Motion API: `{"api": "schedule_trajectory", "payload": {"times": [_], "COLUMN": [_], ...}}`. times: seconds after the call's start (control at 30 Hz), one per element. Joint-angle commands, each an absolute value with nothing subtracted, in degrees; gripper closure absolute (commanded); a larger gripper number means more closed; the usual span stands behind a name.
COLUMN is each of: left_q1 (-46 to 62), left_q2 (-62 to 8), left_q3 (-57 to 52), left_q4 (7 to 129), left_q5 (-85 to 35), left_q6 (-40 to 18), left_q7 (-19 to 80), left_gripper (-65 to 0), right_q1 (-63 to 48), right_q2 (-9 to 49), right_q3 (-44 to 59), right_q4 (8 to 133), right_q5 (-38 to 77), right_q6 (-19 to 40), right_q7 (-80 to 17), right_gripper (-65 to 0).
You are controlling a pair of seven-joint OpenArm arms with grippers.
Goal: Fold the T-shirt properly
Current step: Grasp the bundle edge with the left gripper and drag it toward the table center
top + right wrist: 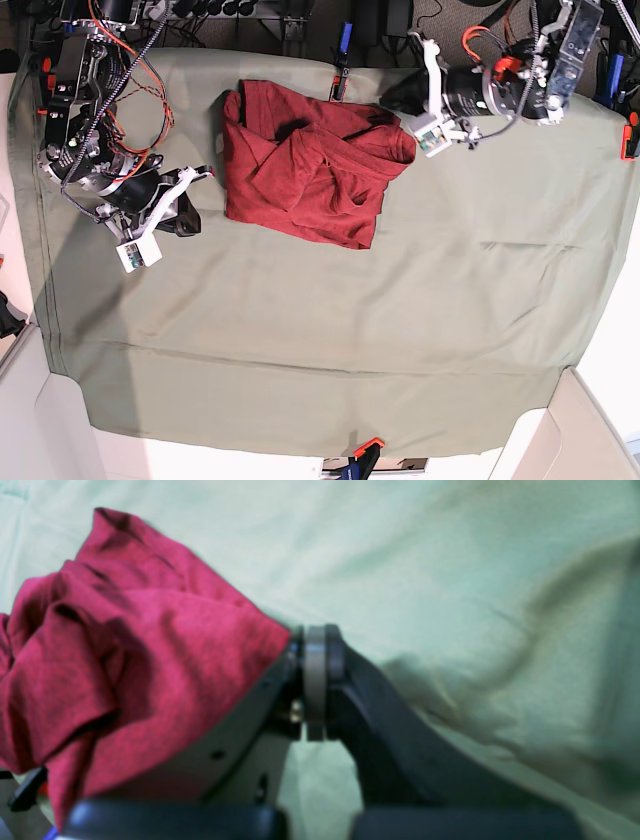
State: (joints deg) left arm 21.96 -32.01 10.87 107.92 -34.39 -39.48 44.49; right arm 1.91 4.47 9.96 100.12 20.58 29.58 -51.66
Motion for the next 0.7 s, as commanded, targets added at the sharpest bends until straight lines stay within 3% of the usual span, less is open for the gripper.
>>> {"api": "schedule_trajectory", "payload": {"times": [0.0,0.23,0.67], "left_q1": [20.82,13.80,-0.84], "left_q2": [-31.99,-28.51,-28.27], "left_q3": [11.70,14.20,14.24], "left_q4": [108.36,102.28,89.12], "left_q5": [-33.93,-31.88,-31.00], "left_q6": [-40.00,-40.00,-40.00], "left_q7": [43.00,42.22,42.13], "left_gripper": [0.0,0.0,0.0], "right_q1": [3.01,3.01,3.01], "right_q2": [4.75,4.78,4.78], "right_q3": [10.11,10.11,10.11], "right_q4": [101.03,101.03,101.03], "right_q5": [21.45,21.45,21.45], "right_q6": [29.76,29.76,29.76], "right_q7": [-50.57,-50.87,-50.78], "right_gripper": [0.0,0.0,0.0]}}
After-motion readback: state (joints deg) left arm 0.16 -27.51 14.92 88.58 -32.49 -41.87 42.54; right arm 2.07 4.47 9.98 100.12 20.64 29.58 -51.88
